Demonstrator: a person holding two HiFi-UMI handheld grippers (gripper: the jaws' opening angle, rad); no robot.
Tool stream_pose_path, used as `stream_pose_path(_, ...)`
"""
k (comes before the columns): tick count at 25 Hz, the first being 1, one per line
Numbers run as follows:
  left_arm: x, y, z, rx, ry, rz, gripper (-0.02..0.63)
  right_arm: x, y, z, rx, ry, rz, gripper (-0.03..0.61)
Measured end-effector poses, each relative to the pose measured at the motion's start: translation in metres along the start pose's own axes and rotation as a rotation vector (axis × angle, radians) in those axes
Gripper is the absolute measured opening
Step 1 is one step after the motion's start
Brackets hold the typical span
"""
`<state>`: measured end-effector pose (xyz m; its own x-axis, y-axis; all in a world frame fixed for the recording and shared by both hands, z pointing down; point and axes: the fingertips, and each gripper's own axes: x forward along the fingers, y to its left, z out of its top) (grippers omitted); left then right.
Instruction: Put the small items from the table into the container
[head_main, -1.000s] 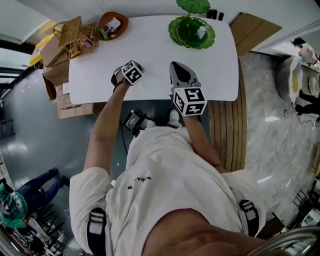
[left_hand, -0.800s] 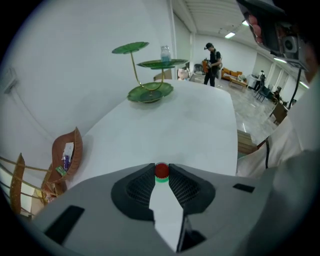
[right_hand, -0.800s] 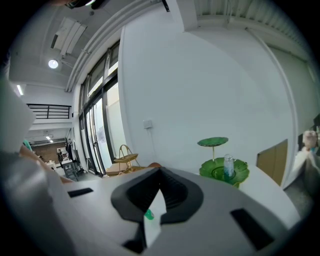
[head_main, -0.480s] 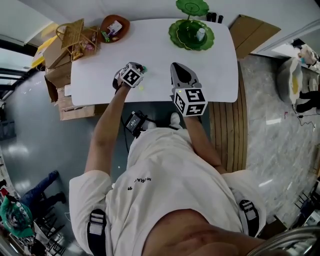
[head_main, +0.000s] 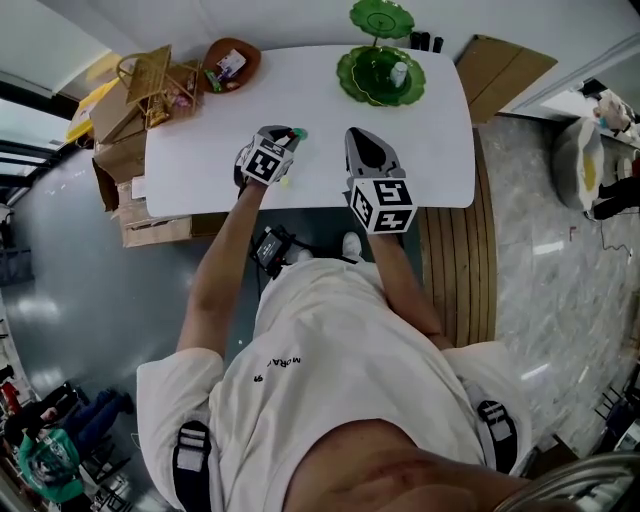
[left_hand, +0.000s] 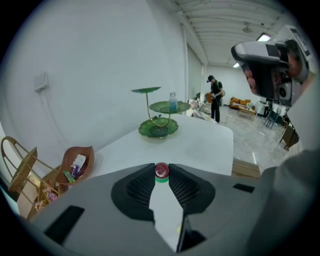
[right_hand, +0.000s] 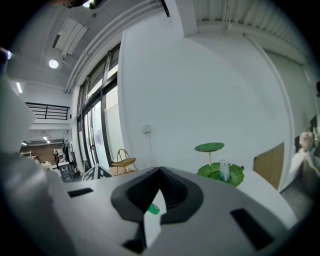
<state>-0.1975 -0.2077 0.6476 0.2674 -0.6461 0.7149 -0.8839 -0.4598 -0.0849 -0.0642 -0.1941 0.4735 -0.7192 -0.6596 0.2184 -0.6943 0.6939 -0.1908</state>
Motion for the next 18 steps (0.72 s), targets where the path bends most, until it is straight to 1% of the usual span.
stream_pose_path(6, -0.016, -0.006, 0.037, -0.017, -0.102, 0.015, 0.087, -0.004, -0.005, 0.005, 0.004, -0.015, -0.019, 0.005)
stream_pose_path(9, -0.024, -0.008, 0.049, -0.013, -0.136, 0.024, 0.087, -0.006, -0.005, 0.008, 0.004, -0.021, -0.025, 0.005)
stream_pose_path(14, -0.035, -0.011, 0.070, -0.027, -0.205, 0.043, 0.087, -0.010, -0.006, 0.010, 0.001, -0.030, -0.036, 0.005)
stream_pose_path(18, -0.037, -0.016, 0.081, -0.016, -0.241, 0.046, 0.087, -0.013, -0.003, 0.011, -0.002, -0.032, -0.039, 0.005)
